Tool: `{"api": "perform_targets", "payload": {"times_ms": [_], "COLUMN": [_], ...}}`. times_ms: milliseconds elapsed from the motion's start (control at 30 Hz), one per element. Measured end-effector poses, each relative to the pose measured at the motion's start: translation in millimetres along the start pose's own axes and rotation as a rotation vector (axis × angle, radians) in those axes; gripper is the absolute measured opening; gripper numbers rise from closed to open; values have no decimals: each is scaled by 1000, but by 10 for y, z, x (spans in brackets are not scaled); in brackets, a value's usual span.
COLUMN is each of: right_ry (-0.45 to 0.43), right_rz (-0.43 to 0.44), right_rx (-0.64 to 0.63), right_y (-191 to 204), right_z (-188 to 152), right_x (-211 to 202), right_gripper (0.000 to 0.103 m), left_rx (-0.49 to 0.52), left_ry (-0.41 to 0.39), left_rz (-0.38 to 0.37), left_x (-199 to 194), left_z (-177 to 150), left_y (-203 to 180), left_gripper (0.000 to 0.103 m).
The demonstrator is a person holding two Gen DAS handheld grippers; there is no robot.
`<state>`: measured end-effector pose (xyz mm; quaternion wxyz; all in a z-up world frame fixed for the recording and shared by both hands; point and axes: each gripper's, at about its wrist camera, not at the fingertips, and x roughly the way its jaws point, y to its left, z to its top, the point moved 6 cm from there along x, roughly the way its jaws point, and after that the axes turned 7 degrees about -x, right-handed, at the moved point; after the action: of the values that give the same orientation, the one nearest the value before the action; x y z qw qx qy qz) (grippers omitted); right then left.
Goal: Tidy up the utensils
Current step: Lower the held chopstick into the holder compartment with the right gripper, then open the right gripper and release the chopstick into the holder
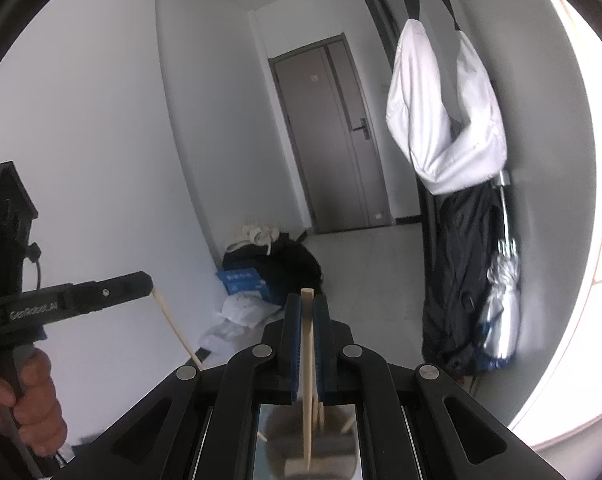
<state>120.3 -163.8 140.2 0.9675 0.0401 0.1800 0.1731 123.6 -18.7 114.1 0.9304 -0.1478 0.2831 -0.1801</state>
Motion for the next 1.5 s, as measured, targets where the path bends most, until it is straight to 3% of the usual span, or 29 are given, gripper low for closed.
{"api": "perform_targets", "payload": {"times_ms": [267,567,767,1167,1300,1400,1467,1500], "right_ry": [-12,59,101,237,252,239,218,208], "right_rz": [-24,-17,8,75,82,87,81,81], "right_rx": [-35,-40,-31,12,1,15,21,24], "right_y": [-101,-181,-179,-131,-99,-110,-125,-123], "right_z": [42,-349,-593,-1096,-1179,-1201,-1194,-1191], "right_x": [367,710,793,866,749,599,482,414], "right_gripper": [5,5,5,8,8,18,34,35], "left_rx": [39,76,94,27,30,9,-16,-21], "left_ry": [61,127,167,261,269,252,234,226], "left_rz": [31,47,55,61,102,135,155,160], "left_x": [374,668,769,909,867,794,718,694], "left_z": [-45,-213,-321,-567,-618,-651,-663,-667], "left_y": [140,236,238,304,314,352,379,384], "left_gripper": [2,2,2,2,4,16,28,31]}}
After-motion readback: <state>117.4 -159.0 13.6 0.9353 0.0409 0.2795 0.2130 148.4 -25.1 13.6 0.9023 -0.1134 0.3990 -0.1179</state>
